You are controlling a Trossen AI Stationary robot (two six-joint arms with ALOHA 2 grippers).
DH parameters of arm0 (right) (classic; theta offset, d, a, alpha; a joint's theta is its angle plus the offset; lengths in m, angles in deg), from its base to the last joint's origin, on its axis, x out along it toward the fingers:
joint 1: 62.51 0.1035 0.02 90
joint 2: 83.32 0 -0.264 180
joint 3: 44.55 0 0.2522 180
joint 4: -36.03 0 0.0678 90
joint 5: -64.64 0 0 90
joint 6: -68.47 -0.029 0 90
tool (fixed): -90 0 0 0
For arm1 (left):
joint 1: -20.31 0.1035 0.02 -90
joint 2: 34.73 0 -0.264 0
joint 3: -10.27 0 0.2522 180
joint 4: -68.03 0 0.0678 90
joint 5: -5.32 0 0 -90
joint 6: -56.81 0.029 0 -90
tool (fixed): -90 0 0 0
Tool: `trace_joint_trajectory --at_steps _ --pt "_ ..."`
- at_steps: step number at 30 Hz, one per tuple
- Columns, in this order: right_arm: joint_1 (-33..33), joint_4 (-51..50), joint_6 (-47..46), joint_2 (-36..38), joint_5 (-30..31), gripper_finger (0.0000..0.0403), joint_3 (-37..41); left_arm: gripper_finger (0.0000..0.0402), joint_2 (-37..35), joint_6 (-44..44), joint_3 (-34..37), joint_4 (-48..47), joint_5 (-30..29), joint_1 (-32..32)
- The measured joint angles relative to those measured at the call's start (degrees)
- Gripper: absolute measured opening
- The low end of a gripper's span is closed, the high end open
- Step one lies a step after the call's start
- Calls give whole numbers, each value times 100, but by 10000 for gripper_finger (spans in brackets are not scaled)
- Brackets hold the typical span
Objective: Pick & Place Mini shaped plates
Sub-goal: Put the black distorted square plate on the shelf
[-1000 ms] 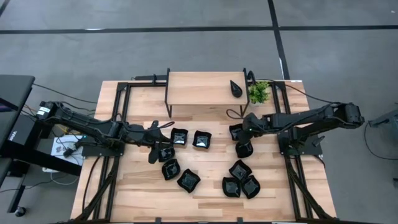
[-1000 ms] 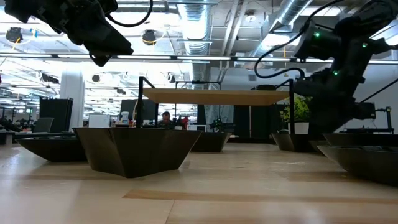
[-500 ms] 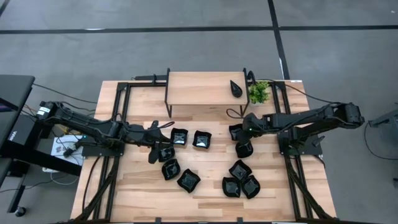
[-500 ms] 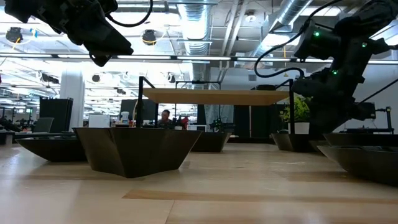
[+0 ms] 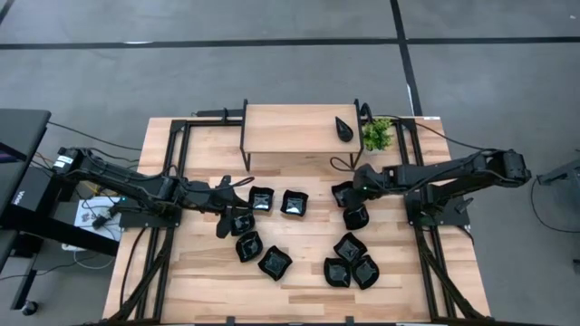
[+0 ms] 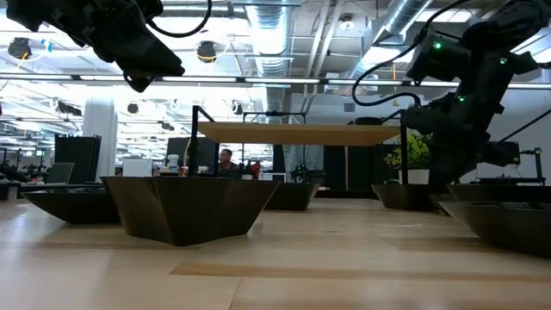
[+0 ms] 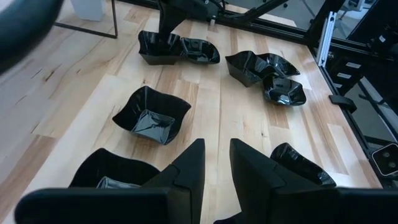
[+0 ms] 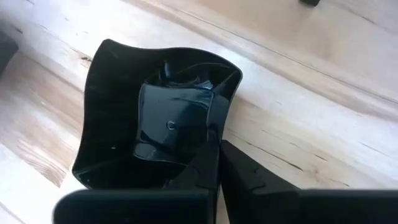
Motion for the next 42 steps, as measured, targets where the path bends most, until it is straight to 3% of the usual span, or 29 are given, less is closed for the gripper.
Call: trace_joint_trajectory --at_steps 14,28,42 --pt "4 -5 8 0 13 2 -776 76 0 0 0 0 -1 0" --pt "-17 -12 535 0 18 1 -2193 76 0 0 0 0 -2 1" --pt "-1270 -24 1230 -28 23 0 -3424 76 0 0 0 24 -2 2"
